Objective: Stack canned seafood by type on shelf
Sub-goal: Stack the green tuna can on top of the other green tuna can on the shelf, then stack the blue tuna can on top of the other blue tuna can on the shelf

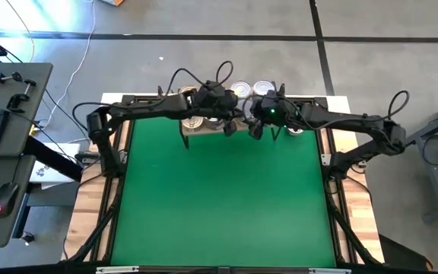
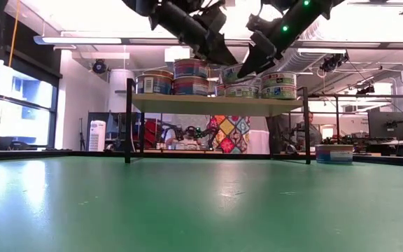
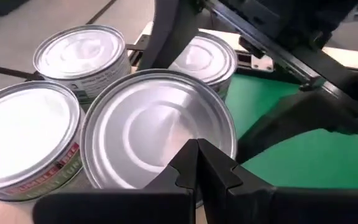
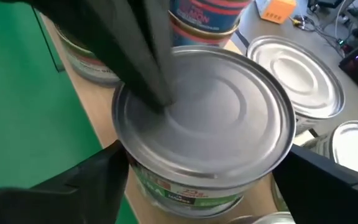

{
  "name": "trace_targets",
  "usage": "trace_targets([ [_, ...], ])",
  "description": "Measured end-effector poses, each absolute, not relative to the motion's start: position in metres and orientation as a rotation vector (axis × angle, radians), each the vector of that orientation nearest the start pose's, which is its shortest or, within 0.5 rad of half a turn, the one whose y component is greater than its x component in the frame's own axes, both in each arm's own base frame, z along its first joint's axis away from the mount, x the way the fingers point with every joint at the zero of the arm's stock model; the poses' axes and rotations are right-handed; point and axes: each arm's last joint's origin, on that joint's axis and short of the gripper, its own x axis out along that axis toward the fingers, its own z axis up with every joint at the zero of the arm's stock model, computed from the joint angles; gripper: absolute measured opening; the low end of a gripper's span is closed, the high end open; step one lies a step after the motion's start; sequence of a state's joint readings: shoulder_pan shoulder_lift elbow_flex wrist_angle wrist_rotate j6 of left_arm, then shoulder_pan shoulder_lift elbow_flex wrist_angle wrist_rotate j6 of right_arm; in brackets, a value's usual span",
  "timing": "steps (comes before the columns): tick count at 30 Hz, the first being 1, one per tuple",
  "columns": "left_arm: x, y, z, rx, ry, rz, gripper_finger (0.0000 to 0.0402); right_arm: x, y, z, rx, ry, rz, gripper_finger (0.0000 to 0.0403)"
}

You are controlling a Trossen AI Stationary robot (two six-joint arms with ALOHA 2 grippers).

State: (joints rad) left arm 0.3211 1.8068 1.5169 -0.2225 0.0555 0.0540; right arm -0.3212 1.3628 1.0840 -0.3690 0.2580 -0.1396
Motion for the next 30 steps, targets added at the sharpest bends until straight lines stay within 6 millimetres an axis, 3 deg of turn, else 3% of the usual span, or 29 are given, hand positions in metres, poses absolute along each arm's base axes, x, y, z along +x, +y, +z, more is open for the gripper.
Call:
trace_targets([
  [10,0.400,0.143,0.291,-0.073,0.519,0.247,0.0000,0.276,-0.100,0.294,-0.121,0.703,-0.495,0.0393],
  [19,0.400,0.143,0.290,-0.076,0.521,0.249,0.0000,0.276,-0.100,0.296,-0.132,0.712,-0.502,0.0393],
  [30,0.399,0.146,0.289,-0.076,0.517,0.258,0.0000,0.272,-0.099,0.317,-0.133,0.754,-0.518,0.0394],
])
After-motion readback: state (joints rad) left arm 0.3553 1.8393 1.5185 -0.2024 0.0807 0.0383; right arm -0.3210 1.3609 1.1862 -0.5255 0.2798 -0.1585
